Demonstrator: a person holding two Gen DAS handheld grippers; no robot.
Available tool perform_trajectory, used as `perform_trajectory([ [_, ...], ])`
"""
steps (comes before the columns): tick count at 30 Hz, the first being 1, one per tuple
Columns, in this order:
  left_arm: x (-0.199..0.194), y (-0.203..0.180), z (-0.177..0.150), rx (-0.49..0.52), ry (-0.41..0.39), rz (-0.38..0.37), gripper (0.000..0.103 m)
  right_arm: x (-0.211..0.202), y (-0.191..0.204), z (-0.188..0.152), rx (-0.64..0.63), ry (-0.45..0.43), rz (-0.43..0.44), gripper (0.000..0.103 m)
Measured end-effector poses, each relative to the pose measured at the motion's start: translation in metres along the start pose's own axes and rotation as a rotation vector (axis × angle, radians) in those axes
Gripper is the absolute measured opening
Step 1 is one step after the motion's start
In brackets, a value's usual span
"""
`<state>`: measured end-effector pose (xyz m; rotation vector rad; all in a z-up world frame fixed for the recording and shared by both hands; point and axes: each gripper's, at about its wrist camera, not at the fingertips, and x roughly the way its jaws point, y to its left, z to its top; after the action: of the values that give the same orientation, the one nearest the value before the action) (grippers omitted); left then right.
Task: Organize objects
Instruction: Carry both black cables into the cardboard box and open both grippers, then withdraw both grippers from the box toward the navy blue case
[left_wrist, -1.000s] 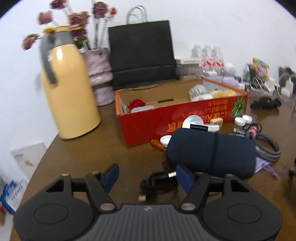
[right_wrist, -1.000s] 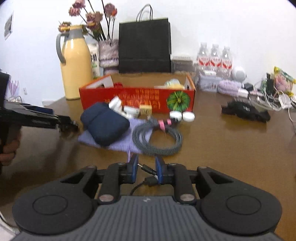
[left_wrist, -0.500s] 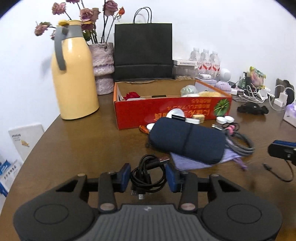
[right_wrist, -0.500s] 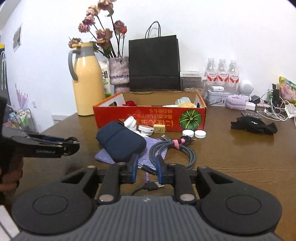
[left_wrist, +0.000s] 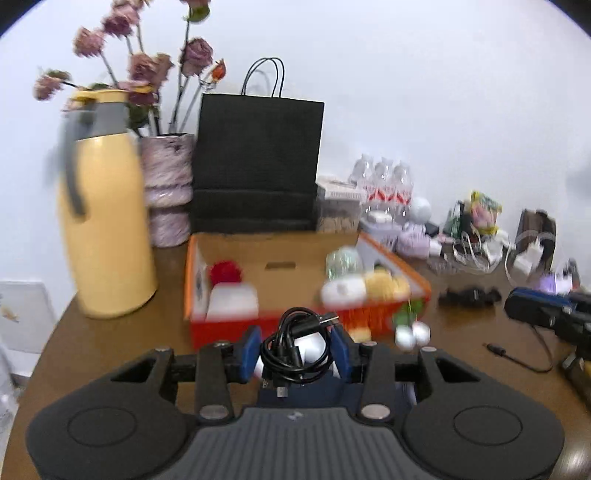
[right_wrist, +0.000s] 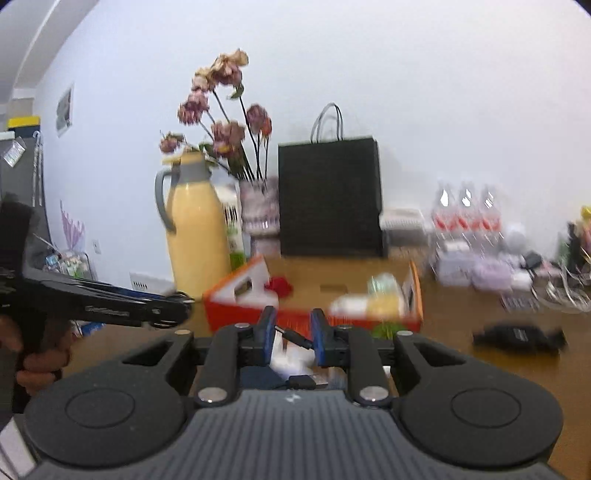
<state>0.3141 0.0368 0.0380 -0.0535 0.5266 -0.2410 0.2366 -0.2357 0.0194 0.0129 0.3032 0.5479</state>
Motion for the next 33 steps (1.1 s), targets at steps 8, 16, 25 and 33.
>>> perform_trajectory([
  [8, 0.174, 0.014, 0.096, 0.083, 0.137, 0.125, 0.040, 0.170, -0.047, 0.082, 0.119, 0.110, 0.028, 0.021],
  [16, 0.281, 0.037, 0.101, 0.108, 0.242, 0.235, 0.049, 0.365, -0.088, 0.065, 0.196, 0.444, -0.139, 0.022],
  [25, 0.193, 0.029, 0.104, 0.068, 0.108, 0.219, 0.074, 0.302, -0.081, 0.078, 0.179, 0.238, -0.148, 0.074],
  [33, 0.030, -0.022, 0.045, 0.134, -0.069, 0.135, 0.092, 0.164, -0.048, 0.075, 0.007, 0.157, -0.081, 0.099],
])
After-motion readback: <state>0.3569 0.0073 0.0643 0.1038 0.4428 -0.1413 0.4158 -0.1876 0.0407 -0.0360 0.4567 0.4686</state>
